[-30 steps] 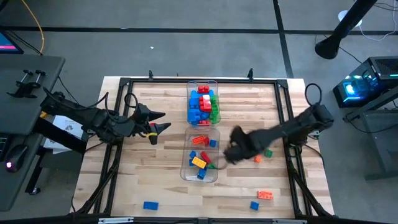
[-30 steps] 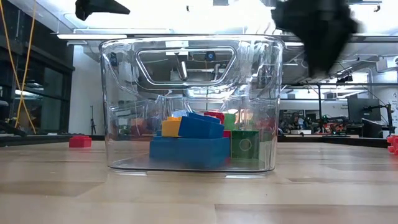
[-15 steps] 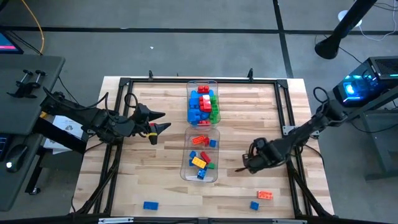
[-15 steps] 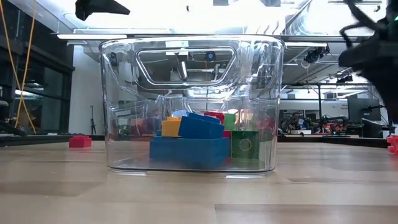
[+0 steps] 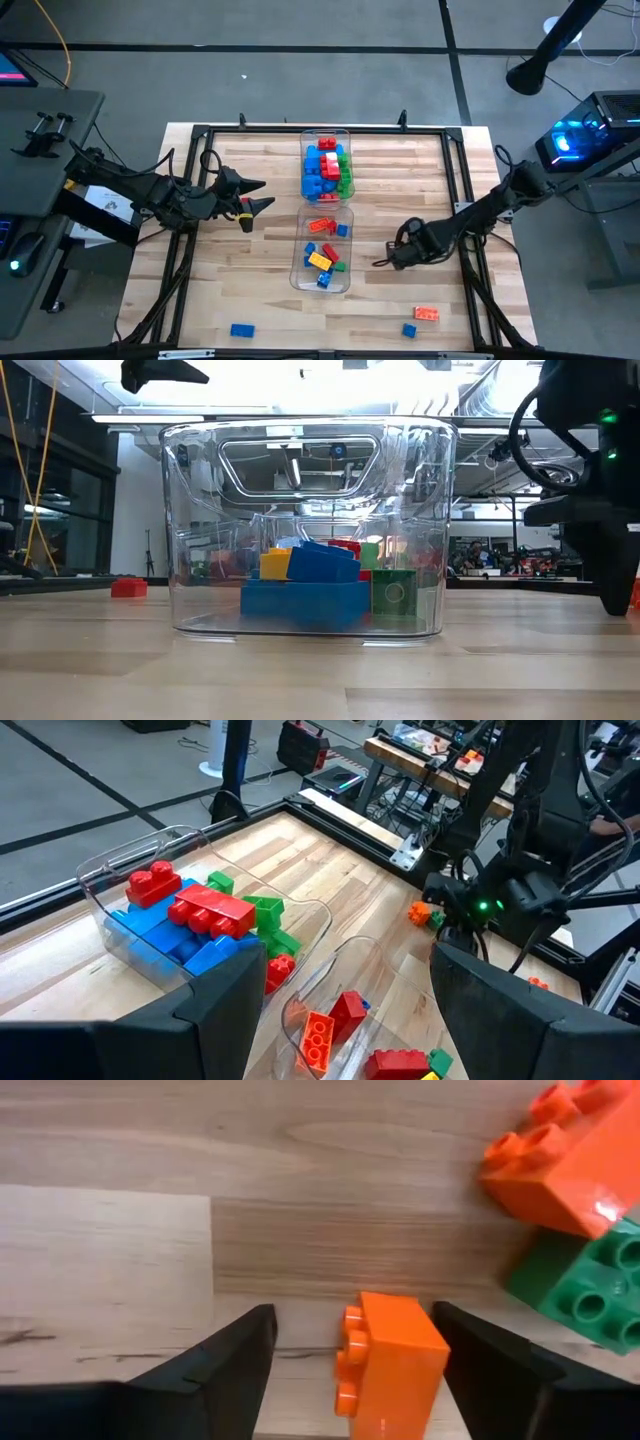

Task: Sort blocks by size
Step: Put the small orange game piece into the bottom transparent bin

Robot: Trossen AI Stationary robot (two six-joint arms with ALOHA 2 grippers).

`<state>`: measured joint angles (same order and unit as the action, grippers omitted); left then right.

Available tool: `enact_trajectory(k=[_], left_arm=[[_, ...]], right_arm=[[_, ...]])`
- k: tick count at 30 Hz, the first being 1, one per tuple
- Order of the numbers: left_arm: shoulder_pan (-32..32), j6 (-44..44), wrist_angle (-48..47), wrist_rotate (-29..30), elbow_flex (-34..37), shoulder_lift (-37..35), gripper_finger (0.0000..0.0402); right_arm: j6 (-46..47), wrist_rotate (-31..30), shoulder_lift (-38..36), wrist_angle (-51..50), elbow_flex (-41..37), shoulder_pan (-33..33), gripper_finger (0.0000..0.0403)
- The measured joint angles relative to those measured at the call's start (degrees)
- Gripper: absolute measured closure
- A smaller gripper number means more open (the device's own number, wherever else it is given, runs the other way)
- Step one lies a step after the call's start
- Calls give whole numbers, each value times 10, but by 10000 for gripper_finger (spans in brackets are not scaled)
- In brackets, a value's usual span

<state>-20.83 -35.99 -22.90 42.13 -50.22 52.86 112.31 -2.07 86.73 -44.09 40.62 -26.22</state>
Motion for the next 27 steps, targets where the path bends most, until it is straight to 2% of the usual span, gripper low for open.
enact_trajectory(k=[5,8,10,15,17,20,23,27], left_arm=[[0,0,0,0,0,0,135],[0,1,-1,0,0,0,135],[1,1,-1,0,0,0,135],[2,2,-5,0,0,0,135],[2,6,-5,0,0,0,135],[2,6,-5,4,0,0,135],[2,6,-5,4,0,0,135],[2,1,-4,4,0,0,135]], right_arm=[[14,-3,0,-3,-7,-2,190],[8,-14,2,-8,3,-2,260],[-4,-42,3,-12,21,-2,315],[-87,-172,4,-16,122,12,316],[-149,-240,4,-15,173,19,316],[-258,-311,2,46,239,33,316],[-388,-306,11,150,273,51,312],[-473,-275,50,241,289,67,308]])
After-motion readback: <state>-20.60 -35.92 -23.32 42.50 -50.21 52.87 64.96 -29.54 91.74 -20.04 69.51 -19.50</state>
